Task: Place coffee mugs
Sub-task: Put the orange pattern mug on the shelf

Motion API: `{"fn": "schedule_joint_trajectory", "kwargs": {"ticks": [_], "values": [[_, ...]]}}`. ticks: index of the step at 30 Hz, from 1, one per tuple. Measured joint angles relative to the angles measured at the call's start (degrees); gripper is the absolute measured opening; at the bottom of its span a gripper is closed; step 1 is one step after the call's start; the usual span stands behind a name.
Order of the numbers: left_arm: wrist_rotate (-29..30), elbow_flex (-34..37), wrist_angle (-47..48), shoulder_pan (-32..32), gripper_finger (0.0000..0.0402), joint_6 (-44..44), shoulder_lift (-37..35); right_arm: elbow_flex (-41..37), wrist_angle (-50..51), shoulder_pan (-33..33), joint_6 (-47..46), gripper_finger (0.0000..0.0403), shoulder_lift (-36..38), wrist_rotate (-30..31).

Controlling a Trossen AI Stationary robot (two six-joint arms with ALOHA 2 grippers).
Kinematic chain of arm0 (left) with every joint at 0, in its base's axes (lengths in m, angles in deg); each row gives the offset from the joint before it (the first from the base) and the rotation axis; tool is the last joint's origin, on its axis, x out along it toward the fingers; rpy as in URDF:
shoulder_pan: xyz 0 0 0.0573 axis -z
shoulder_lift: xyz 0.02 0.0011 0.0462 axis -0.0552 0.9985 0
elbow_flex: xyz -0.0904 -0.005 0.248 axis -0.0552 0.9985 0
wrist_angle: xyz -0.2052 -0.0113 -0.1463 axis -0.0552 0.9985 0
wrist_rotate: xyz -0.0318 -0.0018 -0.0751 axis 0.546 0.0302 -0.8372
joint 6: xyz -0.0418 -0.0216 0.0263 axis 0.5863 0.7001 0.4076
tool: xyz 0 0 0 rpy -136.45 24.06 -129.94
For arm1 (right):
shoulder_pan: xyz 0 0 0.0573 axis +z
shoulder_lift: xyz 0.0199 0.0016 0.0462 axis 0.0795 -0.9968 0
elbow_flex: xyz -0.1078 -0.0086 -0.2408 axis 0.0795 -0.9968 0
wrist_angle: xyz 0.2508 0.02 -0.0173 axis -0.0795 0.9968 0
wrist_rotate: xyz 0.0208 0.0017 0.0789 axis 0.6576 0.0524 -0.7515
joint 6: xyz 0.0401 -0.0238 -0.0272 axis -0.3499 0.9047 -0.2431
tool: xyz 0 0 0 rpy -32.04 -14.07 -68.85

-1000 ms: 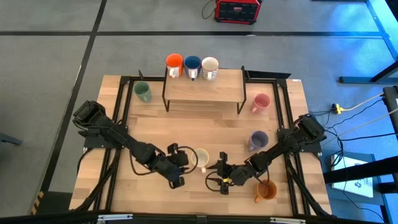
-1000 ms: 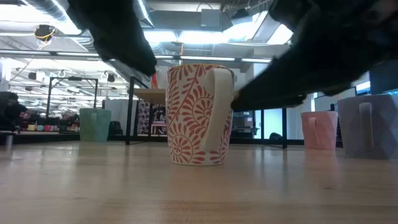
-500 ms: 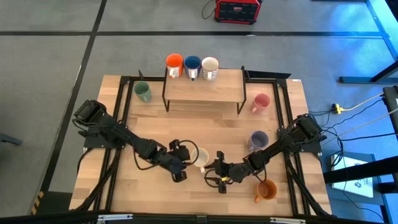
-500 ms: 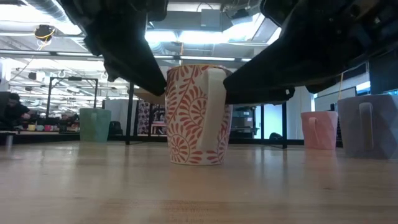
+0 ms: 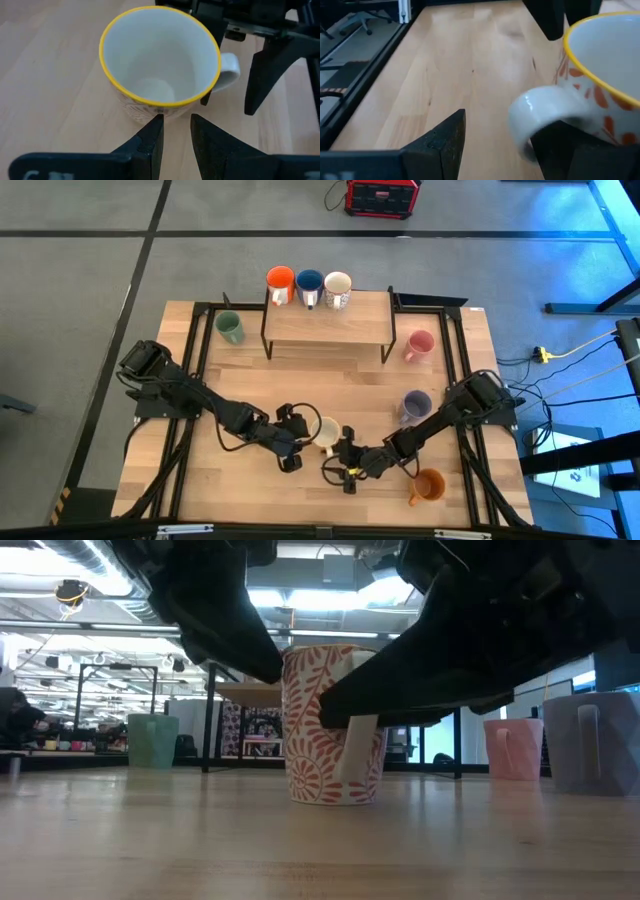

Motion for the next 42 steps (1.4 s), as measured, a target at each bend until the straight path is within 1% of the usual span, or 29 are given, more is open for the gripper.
{"fn": "schedule_joint_trajectory", "kwargs": {"ticks": [5,8,11,16,17,18,22,25,28,31,37,42], "values": [[0.01,0.0,0.24,0.0,0.0091,-0.02,0.0,0.37,-0.59,0.0,1.12,0.0197,-0.33,0.01],[0.01,0.0,0.24,0.0,0.0091,-0.02,0.0,0.37,-0.63,0.0,1.12,0.0183,-0.33,0.01],[0.01,0.0,0.26,0.0,0.0091,-0.02,0.0,0.37,-0.63,-0.02,1.44,0.0142,-0.33,0.01],[0.01,0.0,0.28,0.0,0.0091,0.02,0.0,0.37,-0.54,-0.04,3.13,0.0045,-0.33,-0.47],[0.01,0.0,0.28,0.0,0.0091,0.02,0.0,0.37,-0.81,-0.04,4.22,0.0027,-0.31,0.26],[0.01,0.0,0.28,0.0,0.0091,0.0,0.0,0.44,-1.1,-0.04,5.34,0.0017,-0.14,0.91],[-0.08,0.0,0.32,0.0,0.0091,0.0,0.0,0.47,-0.93,-0.02,6.53,0.0018,0.01,0.8],[-1.74,-0.16,0.8,0.0,0.0091,0.04,-0.17,0.4,-0.47,-0.03,8.23,0.0008,1.32,-0.29],[-4.66,-1.97,4.08,0.06,0.0091,0.27,-1.46,0.3,1.64,-0.04,8.71,0.0007,3.15,-1.1],[-5.65,-3.91,9.79,0.57,0.0091,0.18,-4.35,0.13,4.93,0.0,8.65,0.0004,6.26,-2.93],[-5.73,-5.79,20.68,1.11,0.0091,-0.06,-14.91,0.16,13.28,-1.18,8.86,0.0003,13.83,-2.85],[-5.81,-5.78,24.29,-0.04,0.0091,-2.36,-24.16,0.33,20.33,-4.23,7.44,0.0002,22.46,-4.5]]}}
